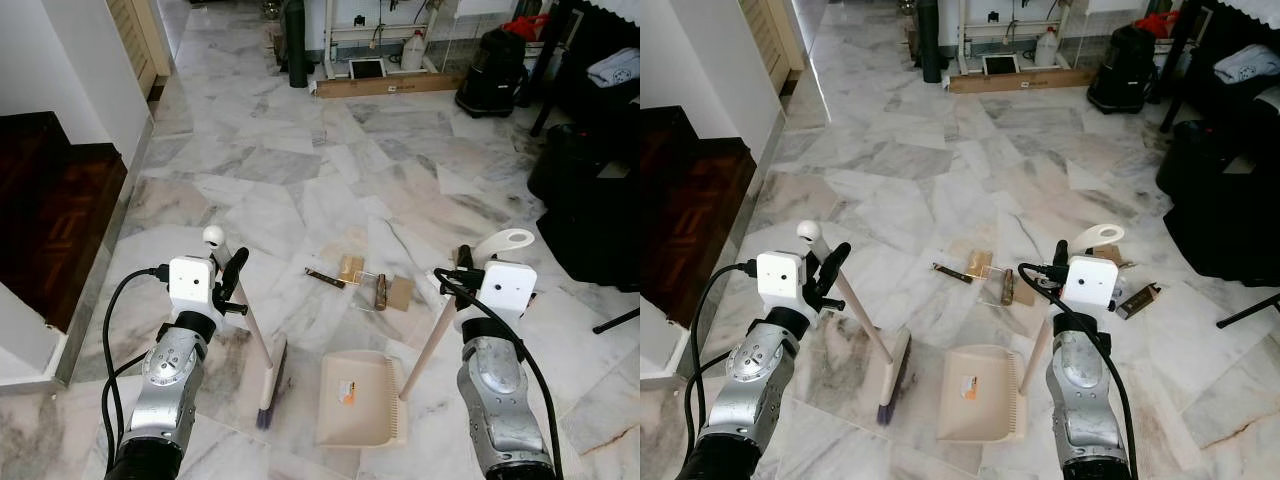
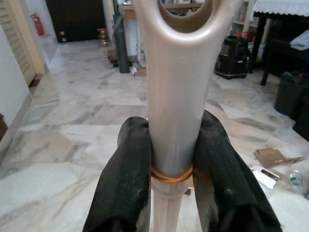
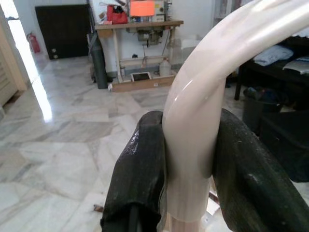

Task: Sweep floor

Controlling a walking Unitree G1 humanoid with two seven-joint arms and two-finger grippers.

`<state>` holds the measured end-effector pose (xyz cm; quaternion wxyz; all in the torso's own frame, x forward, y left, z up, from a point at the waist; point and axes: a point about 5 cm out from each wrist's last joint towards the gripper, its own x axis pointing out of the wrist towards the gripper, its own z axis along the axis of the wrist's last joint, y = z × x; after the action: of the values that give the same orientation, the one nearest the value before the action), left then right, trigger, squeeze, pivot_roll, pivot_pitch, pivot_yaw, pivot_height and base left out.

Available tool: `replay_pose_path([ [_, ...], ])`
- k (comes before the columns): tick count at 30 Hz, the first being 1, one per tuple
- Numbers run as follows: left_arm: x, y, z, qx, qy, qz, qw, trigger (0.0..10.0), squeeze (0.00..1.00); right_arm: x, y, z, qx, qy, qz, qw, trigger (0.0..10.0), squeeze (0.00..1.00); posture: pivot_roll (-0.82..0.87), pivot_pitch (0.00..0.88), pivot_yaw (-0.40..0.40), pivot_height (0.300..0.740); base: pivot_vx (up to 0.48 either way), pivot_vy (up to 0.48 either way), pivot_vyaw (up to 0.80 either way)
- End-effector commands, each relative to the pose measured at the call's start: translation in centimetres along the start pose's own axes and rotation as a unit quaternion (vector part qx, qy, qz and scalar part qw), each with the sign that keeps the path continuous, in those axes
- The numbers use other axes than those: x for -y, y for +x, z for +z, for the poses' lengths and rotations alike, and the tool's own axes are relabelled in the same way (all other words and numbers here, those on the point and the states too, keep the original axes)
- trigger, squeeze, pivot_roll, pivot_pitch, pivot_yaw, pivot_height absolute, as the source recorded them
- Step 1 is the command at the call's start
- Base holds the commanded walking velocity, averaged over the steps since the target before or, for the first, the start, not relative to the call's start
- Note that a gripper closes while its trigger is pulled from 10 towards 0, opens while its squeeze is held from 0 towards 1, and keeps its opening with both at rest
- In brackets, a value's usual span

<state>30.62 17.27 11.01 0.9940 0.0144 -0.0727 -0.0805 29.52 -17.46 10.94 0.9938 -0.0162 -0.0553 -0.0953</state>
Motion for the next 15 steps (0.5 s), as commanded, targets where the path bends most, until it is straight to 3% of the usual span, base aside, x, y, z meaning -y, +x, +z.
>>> replay_pose_path([
  [1, -0.14, 0.36, 0.92, 0.018, 0.004, 0.001, 1.000, 10.0, 0.00, 0.18, 0.31, 1.09, 0.025, 0.006, -0.004, 1.000, 10.0, 0.00, -0.02, 0.087, 0.011, 0.740, 0.270, 0.000, -0.65],
  [15, -0.16, 0.34, 0.93, 0.018, 0.004, 0.002, 1.000, 10.0, 0.00, 0.10, 0.31, 1.22, 0.031, 0.004, -0.001, 1.000, 10.0, 0.00, -0.02, 0.089, 0.009, 0.740, 0.269, 0.000, 0.00],
])
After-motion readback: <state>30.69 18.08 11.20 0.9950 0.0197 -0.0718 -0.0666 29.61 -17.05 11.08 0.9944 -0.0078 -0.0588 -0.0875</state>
